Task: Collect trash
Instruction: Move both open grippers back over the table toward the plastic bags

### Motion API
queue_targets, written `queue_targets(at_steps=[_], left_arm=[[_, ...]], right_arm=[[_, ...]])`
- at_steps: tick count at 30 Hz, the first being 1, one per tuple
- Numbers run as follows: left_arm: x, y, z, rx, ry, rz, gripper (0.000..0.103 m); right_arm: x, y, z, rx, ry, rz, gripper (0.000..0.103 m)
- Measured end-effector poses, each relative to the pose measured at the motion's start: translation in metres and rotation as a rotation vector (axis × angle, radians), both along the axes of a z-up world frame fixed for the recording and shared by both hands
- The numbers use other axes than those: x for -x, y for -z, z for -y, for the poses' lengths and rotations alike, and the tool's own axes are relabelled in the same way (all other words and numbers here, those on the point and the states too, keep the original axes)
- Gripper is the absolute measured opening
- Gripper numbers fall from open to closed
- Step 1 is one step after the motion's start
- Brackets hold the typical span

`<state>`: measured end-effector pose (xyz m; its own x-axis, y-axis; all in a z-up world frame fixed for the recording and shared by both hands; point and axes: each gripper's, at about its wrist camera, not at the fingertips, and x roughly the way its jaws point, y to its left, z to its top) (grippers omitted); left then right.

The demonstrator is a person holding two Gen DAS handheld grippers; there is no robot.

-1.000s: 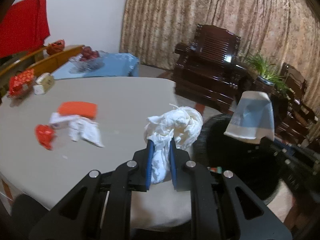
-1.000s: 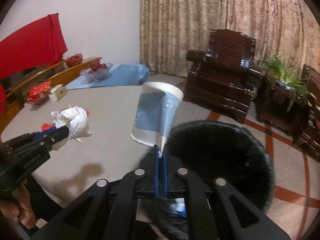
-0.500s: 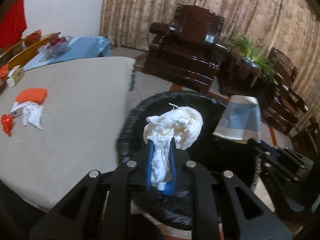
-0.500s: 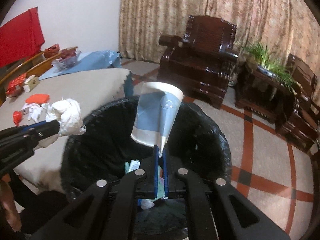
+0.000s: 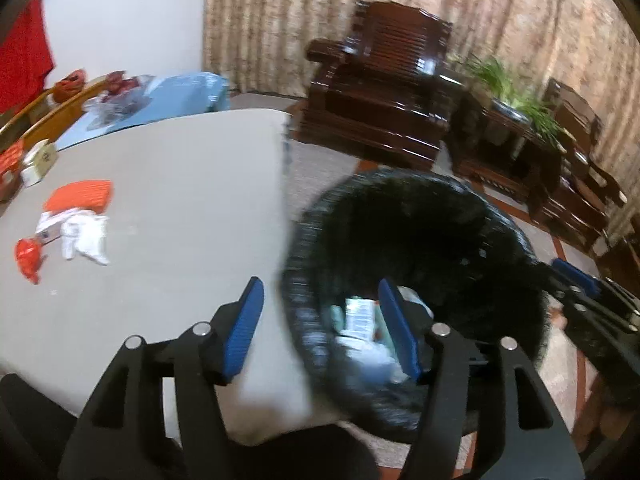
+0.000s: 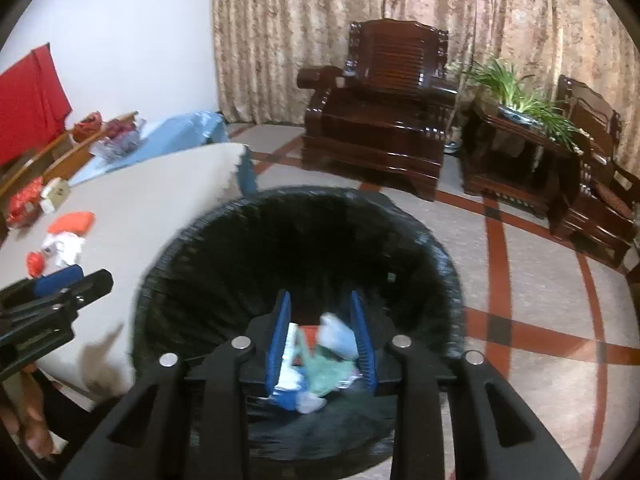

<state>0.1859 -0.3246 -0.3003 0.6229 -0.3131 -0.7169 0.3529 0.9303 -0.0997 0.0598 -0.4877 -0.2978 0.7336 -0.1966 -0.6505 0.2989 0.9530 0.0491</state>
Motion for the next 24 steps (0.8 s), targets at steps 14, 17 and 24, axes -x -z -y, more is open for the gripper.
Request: queue_targets(at_steps=[14,17,24], left_arm=[[-0.026,-0.033,-0.154,-0.027,-0.185,0.079,0.073],[-0.031,-0.038,-0.186,-0.023,-0.228,0.092,0.073],[-0.047,-0.04,-0.252,-0.035,-0.32,0.104,0.074]], right_arm=[[-0.037,-0.033,-0.138,-0.044,-0.193,0.07,0.045],[-0.051,-0.036,-0.17,-0.053,-0.238,0.072,0.045],[-0.077,-0.039,-0.227,-0.058,-0.312,0.068,0.045]])
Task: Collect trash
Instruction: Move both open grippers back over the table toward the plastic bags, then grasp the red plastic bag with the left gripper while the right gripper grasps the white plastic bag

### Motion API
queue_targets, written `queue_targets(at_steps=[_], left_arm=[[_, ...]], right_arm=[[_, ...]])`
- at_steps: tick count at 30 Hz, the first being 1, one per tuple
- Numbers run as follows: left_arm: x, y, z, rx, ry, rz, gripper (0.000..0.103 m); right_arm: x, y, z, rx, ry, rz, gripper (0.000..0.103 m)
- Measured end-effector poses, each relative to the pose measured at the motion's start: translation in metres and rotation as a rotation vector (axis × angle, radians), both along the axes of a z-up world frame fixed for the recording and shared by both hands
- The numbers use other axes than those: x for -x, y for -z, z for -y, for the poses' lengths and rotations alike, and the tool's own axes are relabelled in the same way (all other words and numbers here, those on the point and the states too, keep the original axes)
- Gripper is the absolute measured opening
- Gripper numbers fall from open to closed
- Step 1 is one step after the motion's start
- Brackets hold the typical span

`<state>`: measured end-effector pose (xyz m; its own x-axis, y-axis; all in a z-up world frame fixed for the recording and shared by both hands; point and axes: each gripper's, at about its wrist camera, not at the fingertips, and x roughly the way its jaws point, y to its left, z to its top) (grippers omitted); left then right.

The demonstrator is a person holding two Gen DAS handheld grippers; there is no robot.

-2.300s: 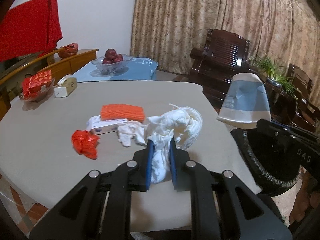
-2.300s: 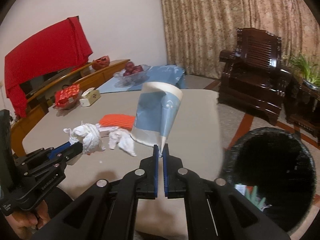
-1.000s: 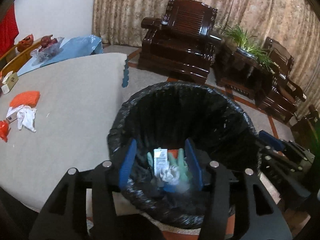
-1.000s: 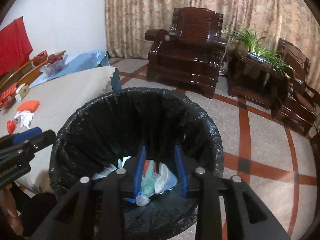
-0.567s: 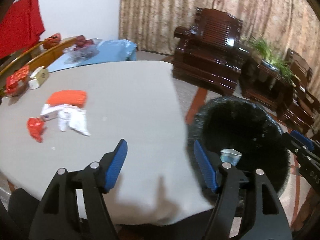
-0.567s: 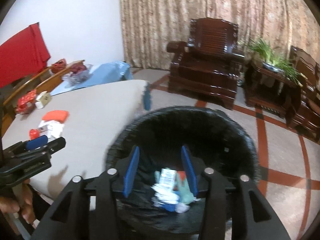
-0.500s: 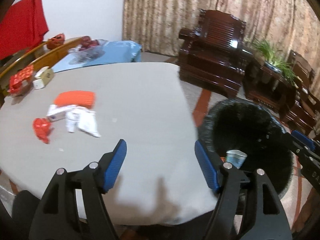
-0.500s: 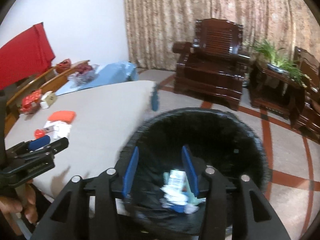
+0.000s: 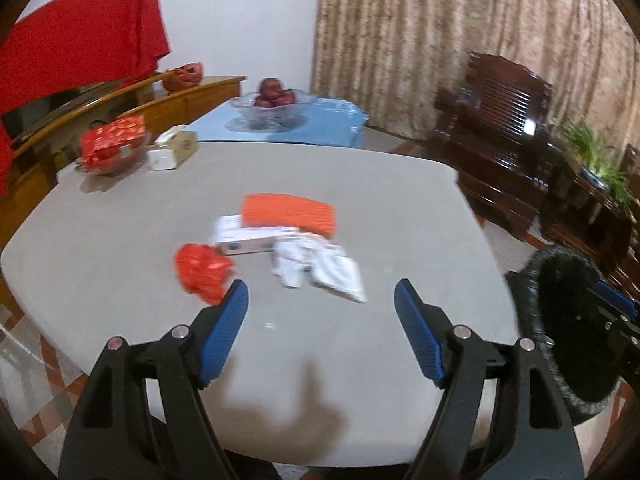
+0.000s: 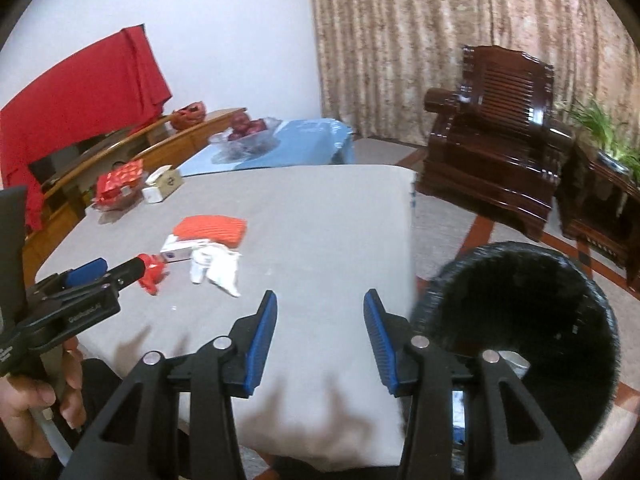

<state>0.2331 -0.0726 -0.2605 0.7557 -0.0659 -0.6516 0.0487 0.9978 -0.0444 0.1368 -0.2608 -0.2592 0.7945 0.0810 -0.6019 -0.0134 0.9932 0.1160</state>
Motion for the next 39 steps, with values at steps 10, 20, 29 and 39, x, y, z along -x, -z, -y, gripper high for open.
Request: queue_targets(at_steps=[10,20,29,39], left_arm=[[-0.028,0.026,-0.081,-0.031,-0.066,-0.034,0.074],[-0.08,0.068,-0.121,-0.035,-0.076,-0.116,0.075],[-0.121,0.112,-0.127,-0.008,-0.025,-0.212,0.075],[-0.124,0.121,-0.135,0.011,-0.021,-0.201,0.039]], right_arm=[[-0.048,0.016,-0.06,0.0,-0.07,-0.042,0.045],[-0.112,0.062,-0.118,0.032,-0.134,-0.114,0.045],[-0.165,0.094,-0.141,0.055,-0.156,-0.164,0.052],[-0.193,0.12,-0.15,0.051,-0.2,-0.232,0.034]])
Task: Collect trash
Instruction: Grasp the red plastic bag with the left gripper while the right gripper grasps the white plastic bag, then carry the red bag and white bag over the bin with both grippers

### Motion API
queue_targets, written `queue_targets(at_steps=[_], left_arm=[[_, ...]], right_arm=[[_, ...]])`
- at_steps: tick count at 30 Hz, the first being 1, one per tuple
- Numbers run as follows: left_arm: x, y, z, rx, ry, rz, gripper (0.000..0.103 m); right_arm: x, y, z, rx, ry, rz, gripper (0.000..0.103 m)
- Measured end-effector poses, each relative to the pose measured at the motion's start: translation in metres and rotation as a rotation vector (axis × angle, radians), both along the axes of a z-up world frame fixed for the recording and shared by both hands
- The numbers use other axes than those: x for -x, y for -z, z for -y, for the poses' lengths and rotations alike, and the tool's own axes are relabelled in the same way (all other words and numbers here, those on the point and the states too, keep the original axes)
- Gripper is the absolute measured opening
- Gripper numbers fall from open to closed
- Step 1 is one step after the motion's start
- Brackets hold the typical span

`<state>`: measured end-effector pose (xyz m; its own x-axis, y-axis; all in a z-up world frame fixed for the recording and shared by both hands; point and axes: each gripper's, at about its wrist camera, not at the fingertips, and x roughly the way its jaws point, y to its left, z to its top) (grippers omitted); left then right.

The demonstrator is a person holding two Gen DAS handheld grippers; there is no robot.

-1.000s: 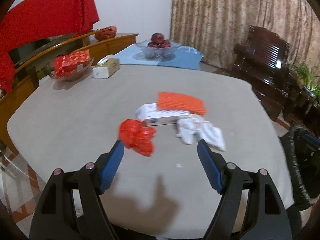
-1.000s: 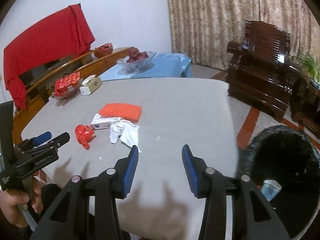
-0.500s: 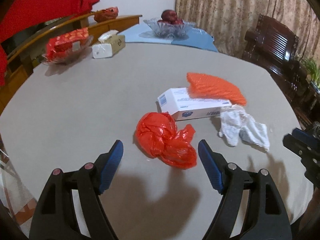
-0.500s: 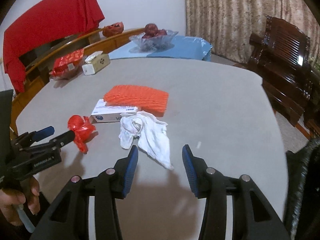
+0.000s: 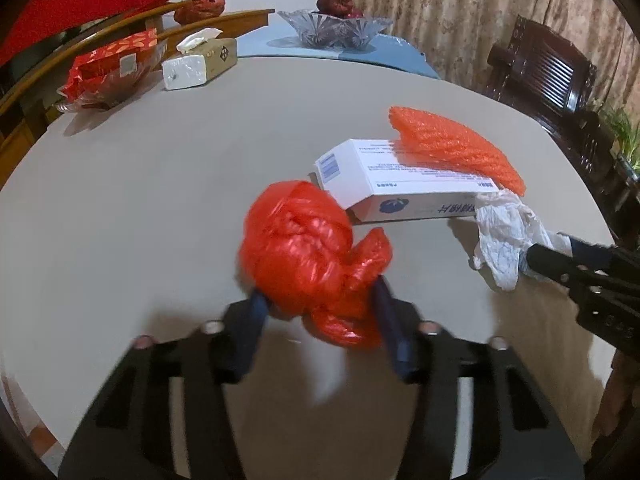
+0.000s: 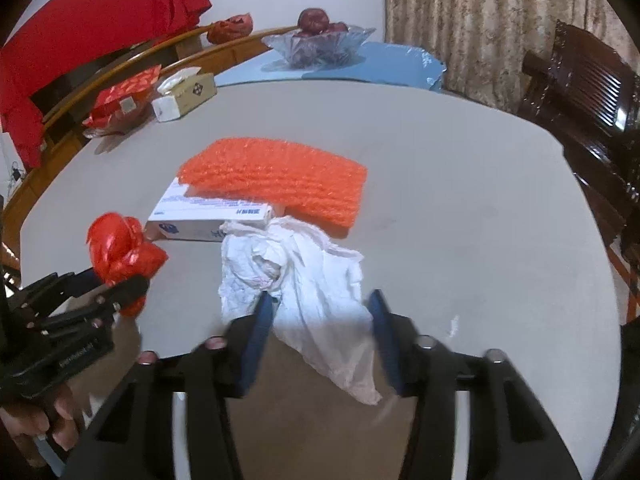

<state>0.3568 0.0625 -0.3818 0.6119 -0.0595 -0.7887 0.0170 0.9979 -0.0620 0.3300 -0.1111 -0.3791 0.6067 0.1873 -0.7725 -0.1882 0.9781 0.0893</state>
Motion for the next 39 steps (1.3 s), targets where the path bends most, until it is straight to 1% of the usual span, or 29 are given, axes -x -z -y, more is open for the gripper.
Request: queue_targets(at_steps=[1,3,4,6,11,12,20,25,33,39], left_arm=[[0.001,-0.001,-0.002,0.013,0.001,-0.002,0.032],[0.003,-0.004,-0.002,0.02,-0.005,0.0,0.025],[0.003,-0.005,-0.002,0.017,-0.007,0.002,0.022],[0.008,-0.01,0.001,0.008,-0.012,0.012,0.02],[0.019,-0.024,0.008,0.006,-0.003,0.037,0.016],[0.021,-0.026,0.008,0.008,-0.004,0.039,0.013],[0.048,-0.054,0.022,0.025,0.016,0.078,0.011],[0.064,-0.065,0.038,0.029,0.025,0.082,0.01],[0.092,-0.086,0.078,0.044,0.065,0.097,0.01],[0.113,-0.098,0.118,0.042,0.123,0.105,0.01]], right_arm=[[-0.001,0.001,-0.002,-0.007,-0.01,-0.01,0.03],[0.001,0.001,-0.003,-0.014,-0.025,-0.012,0.014],[0.003,-0.001,-0.004,-0.017,-0.031,-0.008,0.012],[0.009,-0.006,-0.003,-0.023,-0.038,0.002,0.01],[0.025,-0.019,-0.001,-0.037,-0.041,0.018,0.01],[0.029,-0.022,0.001,-0.038,-0.04,0.023,0.01],[0.063,-0.059,0.024,-0.064,0.006,0.085,0.01],[0.086,-0.077,0.043,-0.063,0.033,0.113,0.01],[0.12,-0.093,0.085,-0.07,0.101,0.128,0.01],[0.146,-0.102,0.121,-0.071,0.164,0.144,0.01]])
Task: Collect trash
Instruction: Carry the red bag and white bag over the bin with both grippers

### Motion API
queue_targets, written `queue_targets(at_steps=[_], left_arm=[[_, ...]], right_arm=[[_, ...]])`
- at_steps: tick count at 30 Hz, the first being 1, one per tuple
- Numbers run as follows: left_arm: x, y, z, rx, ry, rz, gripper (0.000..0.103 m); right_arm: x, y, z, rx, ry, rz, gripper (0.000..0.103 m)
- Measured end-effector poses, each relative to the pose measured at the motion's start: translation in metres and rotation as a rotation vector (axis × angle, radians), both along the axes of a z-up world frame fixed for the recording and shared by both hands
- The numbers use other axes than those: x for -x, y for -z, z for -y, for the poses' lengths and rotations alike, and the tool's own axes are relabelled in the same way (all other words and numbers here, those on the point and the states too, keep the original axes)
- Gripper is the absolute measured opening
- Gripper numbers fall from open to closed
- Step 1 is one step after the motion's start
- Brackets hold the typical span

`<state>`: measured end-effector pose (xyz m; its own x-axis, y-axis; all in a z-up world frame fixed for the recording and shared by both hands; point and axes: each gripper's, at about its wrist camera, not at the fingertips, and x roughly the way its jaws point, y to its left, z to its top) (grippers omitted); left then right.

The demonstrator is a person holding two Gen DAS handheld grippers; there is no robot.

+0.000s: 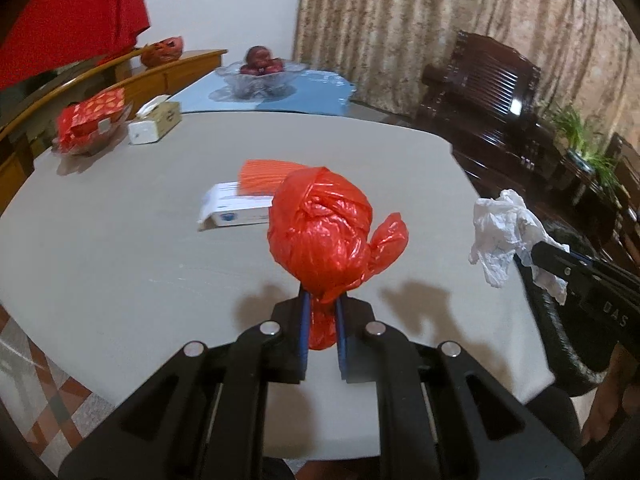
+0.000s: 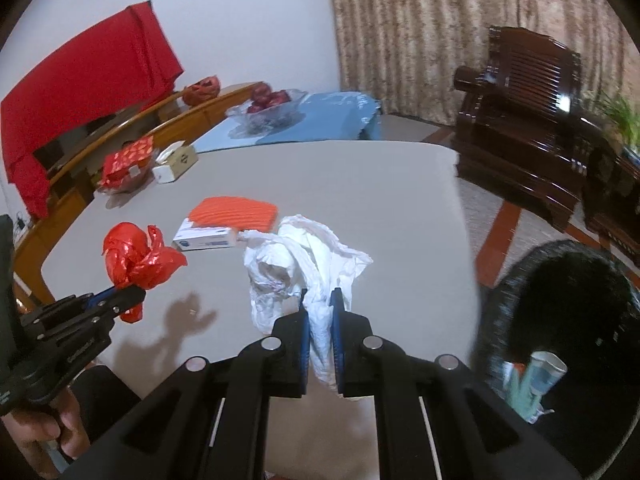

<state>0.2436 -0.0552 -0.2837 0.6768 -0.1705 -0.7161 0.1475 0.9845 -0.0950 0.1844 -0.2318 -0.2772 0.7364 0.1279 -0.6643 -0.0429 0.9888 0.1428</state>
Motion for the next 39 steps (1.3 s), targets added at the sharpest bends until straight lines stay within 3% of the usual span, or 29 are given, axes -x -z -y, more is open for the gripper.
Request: queue_targets(at_steps=[20,39], left_arm=[[0.047,-0.023,0.136,0.013,0.141,-0.003,0.01],[0.059,-0.008,0.246,-0.014,0.268,-0.036,0.01]], right_arm=[[0.082,-0.017,0.117,0.034,0.185,0.033,0.01],[0.118,-0.009,0.214,0.022,0.315,0.035,0.01]])
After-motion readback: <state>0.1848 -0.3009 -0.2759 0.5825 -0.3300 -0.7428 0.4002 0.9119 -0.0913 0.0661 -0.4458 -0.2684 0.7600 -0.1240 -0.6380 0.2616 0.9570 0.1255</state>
